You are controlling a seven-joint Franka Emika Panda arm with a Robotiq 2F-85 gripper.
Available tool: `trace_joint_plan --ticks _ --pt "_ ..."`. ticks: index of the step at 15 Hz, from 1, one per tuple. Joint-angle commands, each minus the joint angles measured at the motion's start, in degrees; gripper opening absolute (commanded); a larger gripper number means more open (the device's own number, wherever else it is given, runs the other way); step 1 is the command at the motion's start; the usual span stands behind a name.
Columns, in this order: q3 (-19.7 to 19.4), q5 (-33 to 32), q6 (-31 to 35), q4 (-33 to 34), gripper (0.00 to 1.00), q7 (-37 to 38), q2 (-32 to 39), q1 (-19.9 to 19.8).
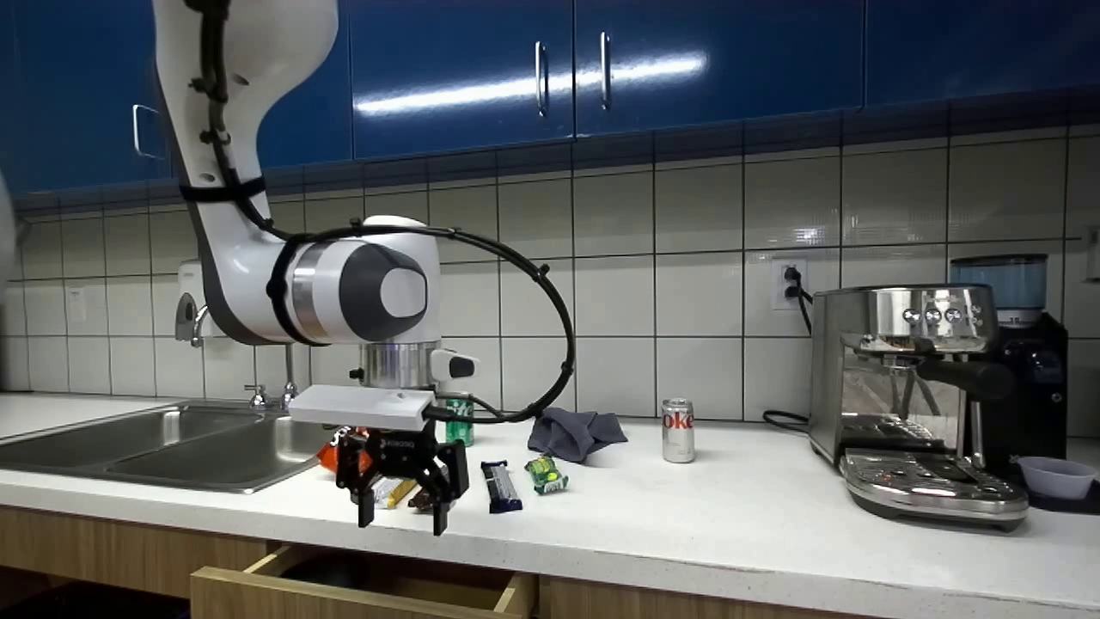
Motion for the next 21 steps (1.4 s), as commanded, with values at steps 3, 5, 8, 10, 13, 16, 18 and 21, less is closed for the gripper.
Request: trace_joint_plan --ticks 3,5,8,10,13,16,18,21 --pt "1.2 -0.4 1.8 4.3 1.0 1.7 6.8 0.0" --pt "1.2 -1.0 2.5 5.3 1.0 1.8 8.7 0.0" --pt "1.2 -1.4 3.8 6.6 1.0 1.8 11.5 0.2" --pt "1.3 -1.6 5.4 7.1 1.0 2.0 13.1 0.4" --pt "1.4 -1.4 7.7 7.5 1.0 2.2 15.3 0.7" --pt "1.5 -1.0 10.3 7.4 1.0 2.6 16.9 0.9" --pt "1.2 -1.2 11.8 7.0 1.0 3.2 17.7 1.3" --pt "1.0 -1.1 12.7 6.6 1.0 3.7 18.6 1.5"
